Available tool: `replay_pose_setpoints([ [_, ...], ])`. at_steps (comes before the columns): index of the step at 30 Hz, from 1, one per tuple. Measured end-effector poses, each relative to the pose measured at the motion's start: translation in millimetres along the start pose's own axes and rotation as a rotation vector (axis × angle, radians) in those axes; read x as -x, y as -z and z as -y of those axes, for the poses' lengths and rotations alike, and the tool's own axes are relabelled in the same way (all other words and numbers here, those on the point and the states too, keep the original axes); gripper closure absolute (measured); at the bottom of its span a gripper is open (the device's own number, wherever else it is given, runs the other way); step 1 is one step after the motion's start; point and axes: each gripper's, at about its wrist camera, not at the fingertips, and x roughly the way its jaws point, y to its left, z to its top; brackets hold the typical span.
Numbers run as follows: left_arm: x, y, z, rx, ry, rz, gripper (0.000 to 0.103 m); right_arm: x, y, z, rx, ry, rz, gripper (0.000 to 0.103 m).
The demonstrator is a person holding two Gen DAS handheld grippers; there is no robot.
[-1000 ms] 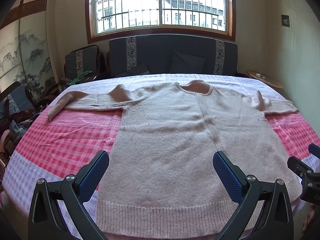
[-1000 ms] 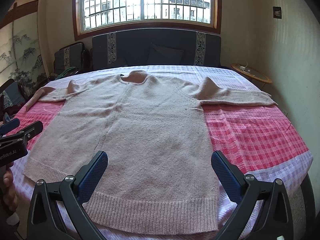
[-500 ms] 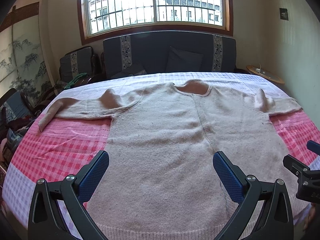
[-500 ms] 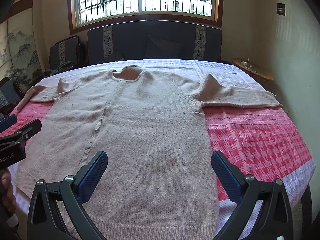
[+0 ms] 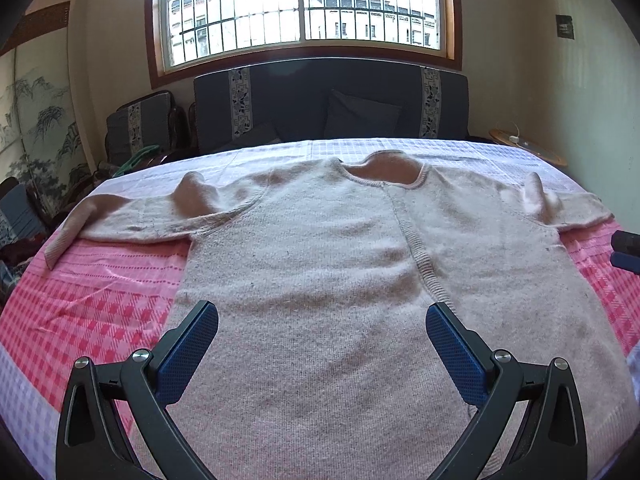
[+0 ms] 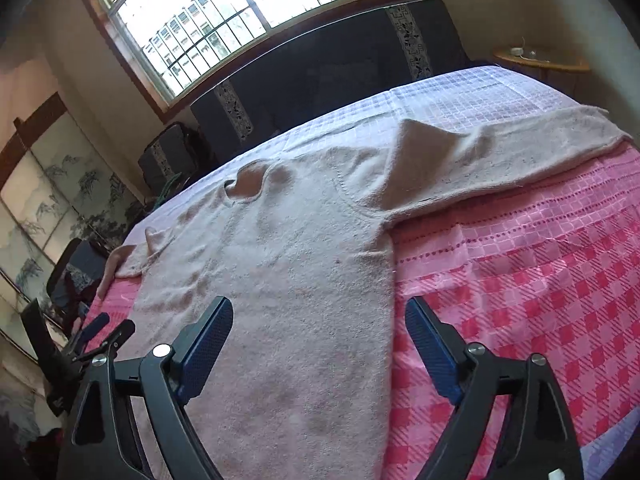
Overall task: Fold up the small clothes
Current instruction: 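Reach the right gripper to the sweater sleeve cuff and close on it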
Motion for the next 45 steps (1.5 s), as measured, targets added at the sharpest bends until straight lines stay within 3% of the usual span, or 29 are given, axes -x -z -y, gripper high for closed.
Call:
replay_pose_setpoints([
  [4, -7, 2, -9, 0.054, 0.035, -0.008, 0.000, 13, -54, 125, -0.343, -0.033, 0.063, 0.043],
  [10, -10, 5, -11, 0.067, 0.074, -0.024, 0.000, 29, -102, 243, -0.606, 0.053, 0.180, 0.043],
  [15, -25, 10, -9, 0.068, 0.101, -0.116, 0.000, 17, -121, 285, -0.714, 0.056, 0.191, 0.043],
  [24, -39, 13, 3, 0.024, 0.126, -0.187, 0.000, -1, -158, 309, -0.716, 0.088, 0.252, 0.046],
  [26, -41, 13, 1, 0.036, 0.139, -0.196, 0.000, -5, -159, 311, -0.708, 0.116, 0.244, 0.057],
  [27, -42, 13, -1, 0.046, 0.143, -0.198, 0.000, -10, -159, 314, -0.714, 0.155, 0.205, 0.089],
  [28, -42, 13, -3, 0.058, 0.148, -0.201, 0.000, -12, -155, 315, -0.723, 0.165, 0.194, 0.098],
  [31, -43, 13, -12, 0.113, 0.156, -0.199, 0.000, 2, -157, 289, -0.637, 0.234, 0.255, 0.098],
  [36, -41, 13, -26, 0.188, 0.172, -0.178, 0.000, -6, -182, 168, -0.393, 0.098, 0.252, 0.097],
  [41, -27, 11, -46, 0.252, 0.162, -0.121, 0.000, -64, -190, 8, -0.207, -0.079, 0.193, 0.097],
  [45, -13, 9, -72, 0.278, 0.138, -0.077, 0.000, -136, -155, -107, -0.056, -0.117, 0.101, 0.097],
])
